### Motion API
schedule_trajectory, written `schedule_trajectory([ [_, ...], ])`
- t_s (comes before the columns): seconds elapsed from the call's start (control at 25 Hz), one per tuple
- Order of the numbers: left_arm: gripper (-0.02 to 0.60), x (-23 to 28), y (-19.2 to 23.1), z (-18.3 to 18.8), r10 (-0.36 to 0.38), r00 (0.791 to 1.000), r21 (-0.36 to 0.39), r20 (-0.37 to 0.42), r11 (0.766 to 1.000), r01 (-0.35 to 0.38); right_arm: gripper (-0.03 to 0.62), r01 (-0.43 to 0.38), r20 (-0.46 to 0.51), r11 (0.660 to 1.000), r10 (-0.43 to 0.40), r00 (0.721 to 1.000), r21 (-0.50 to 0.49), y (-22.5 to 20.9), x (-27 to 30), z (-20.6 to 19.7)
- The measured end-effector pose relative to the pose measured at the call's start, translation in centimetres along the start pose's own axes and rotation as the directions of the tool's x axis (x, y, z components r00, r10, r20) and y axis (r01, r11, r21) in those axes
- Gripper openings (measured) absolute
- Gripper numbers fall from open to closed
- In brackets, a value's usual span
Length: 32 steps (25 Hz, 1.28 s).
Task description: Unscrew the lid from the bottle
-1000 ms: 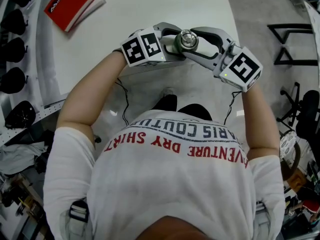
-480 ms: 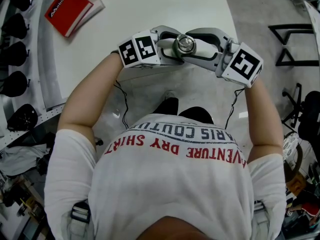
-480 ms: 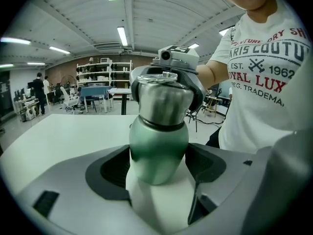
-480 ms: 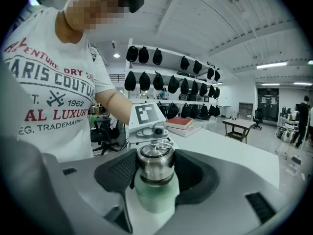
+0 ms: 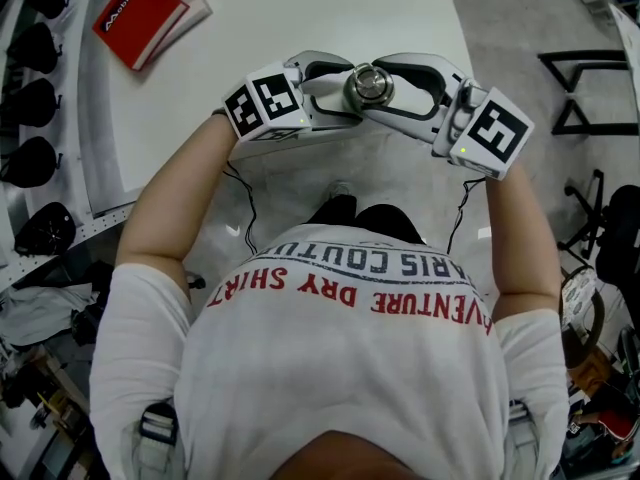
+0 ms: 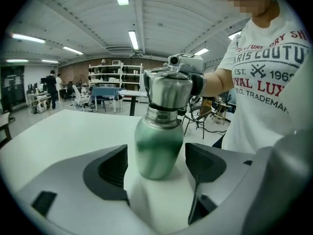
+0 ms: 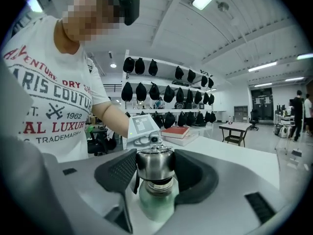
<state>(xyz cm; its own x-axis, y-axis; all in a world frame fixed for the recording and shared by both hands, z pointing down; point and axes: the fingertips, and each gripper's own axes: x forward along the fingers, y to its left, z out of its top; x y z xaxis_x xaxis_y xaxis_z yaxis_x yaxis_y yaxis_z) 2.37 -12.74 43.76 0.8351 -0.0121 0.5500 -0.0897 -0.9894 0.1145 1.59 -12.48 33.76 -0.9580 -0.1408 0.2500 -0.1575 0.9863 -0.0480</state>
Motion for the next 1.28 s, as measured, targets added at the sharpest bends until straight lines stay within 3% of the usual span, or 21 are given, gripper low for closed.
schedule_trajectory([
  [0.2, 0.365, -2.4, -0.8, 1.5, 0.071, 0.996, -0.052, 0.056, 0.996, -0.068, 0.241, 0.074, 0.074, 0.997, -0.074, 0.995, 0.003, -0.3, -2.5, 1.8],
  [0.32, 0.364, -4.8, -0.9, 3.9, 0.176, 0.974, -0.131, 0.145, 0.979, -0.157, 0.242, 0.152, 0.098, 0.988, -0.154, 0.983, 0.019, -0.5, -4.6, 2.9],
  [0.48, 0.356, -8.2, -2.6, 8.0, 0.320, 0.908, -0.276, 0.270, 0.929, -0.246, 0.241, 0.257, 0.127, 0.962, -0.267, 0.955, 0.086, 0.0, -8.1, 5.0],
  [0.52, 0.303, -9.0, -3.1, 9.1, 0.358, 0.887, -0.310, 0.293, 0.913, -0.266, 0.241, 0.281, 0.132, 0.954, -0.293, 0.947, 0.100, 0.3, -8.9, 5.5],
  [0.56, 0.202, -9.7, -3.6, 9.9, 0.399, 0.863, -0.348, 0.311, 0.892, -0.287, 0.241, 0.301, 0.137, 0.947, -0.315, 0.939, 0.113, 0.6, -9.7, 6.1],
  [0.6, 0.140, -10.3, -4.0, 10.6, 0.439, 0.837, -0.389, 0.326, 0.869, -0.305, 0.241, 0.318, 0.143, 0.940, -0.334, 0.932, 0.125, 1.0, -10.4, 6.6],
  [0.72, 0.090, -11.9, -6.0, 12.4, 0.522, 0.773, -0.493, 0.361, 0.810, -0.316, 0.241, 0.347, 0.169, 0.921, -0.376, 0.911, 0.178, 2.3, -11.7, 7.8],
  [0.84, 0.061, -12.5, -7.9, 13.8, 0.582, 0.734, -0.527, 0.350, 0.770, -0.359, 0.241, 0.358, 0.196, 0.908, -0.399, 0.895, 0.217, 3.9, -12.9, 8.5],
  [0.92, 0.052, -12.3, -9.1, 14.4, 0.607, 0.723, -0.529, 0.330, 0.753, -0.391, 0.241, 0.364, 0.209, 0.905, -0.408, 0.889, 0.221, 5.0, -13.7, 8.9],
  [1.28, 0.044, -11.1, -13.8, 17.2, 0.635, 0.693, -0.481, 0.341, 0.751, -0.452, 0.241, 0.357, 0.245, 0.914, -0.397, 0.884, 0.194, 8.3, -16.0, 9.7],
])
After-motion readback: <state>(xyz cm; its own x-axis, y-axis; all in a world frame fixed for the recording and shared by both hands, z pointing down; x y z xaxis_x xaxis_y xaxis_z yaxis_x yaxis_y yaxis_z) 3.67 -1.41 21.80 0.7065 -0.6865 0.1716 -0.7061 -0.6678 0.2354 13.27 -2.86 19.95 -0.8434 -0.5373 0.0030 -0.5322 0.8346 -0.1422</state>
